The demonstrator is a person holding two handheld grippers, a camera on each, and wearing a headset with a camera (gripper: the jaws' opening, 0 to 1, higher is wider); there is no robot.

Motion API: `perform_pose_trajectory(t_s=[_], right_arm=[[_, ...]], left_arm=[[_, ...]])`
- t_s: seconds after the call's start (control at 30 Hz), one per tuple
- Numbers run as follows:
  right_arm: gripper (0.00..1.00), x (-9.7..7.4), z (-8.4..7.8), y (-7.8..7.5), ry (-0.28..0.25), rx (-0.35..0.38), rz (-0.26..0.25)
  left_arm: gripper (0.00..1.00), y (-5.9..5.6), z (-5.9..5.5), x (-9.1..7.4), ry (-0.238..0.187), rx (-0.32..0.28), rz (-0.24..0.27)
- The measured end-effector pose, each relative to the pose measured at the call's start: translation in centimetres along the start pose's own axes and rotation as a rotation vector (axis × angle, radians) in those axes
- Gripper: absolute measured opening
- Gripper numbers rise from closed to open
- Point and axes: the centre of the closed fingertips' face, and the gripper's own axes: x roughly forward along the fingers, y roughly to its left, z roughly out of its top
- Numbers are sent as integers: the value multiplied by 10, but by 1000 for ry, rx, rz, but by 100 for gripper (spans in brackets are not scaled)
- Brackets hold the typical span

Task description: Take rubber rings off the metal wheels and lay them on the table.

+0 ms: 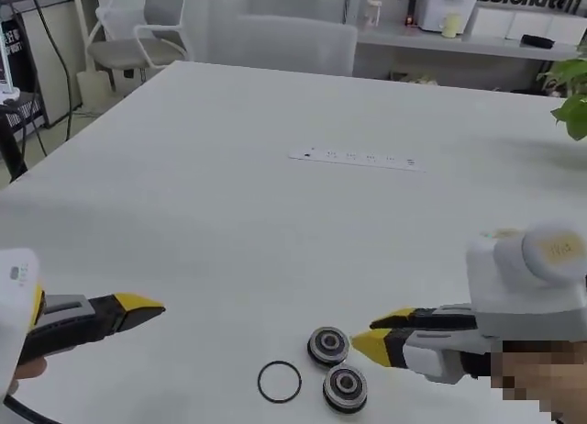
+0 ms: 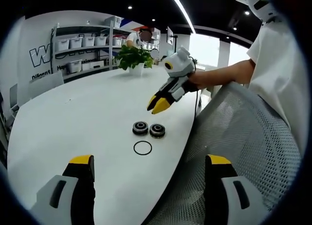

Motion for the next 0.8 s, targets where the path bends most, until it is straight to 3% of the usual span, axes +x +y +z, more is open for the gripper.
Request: perform_pose_trajectory(t_s=[0.07, 0.17, 0.37, 0.47, 0.63, 0.77, 0.8], right_arm=[[18, 0, -4, -1, 13, 5, 12], [19, 0, -19, -6, 80, -45, -1], [20, 1, -33, -2, 140, -78, 34], [22, 3, -42, 1, 194, -143, 42], [26, 6, -45, 10, 209, -194, 70], [32, 8, -49, 12, 230, -234, 78], [33, 8, -50, 12, 236, -250, 81]], left_arm=[[93, 0, 1, 0, -3, 0, -2], [93, -2, 4, 0, -12, 0, -9], [94, -5, 12, -3, -27, -5, -24], [96, -11, 25, -6, -56, 11, -47], [96, -15, 46, -8, -57, 79, -59], [93, -23, 70, -9, -91, 102, -93], [91, -26, 83, -10, -121, 139, -110]])
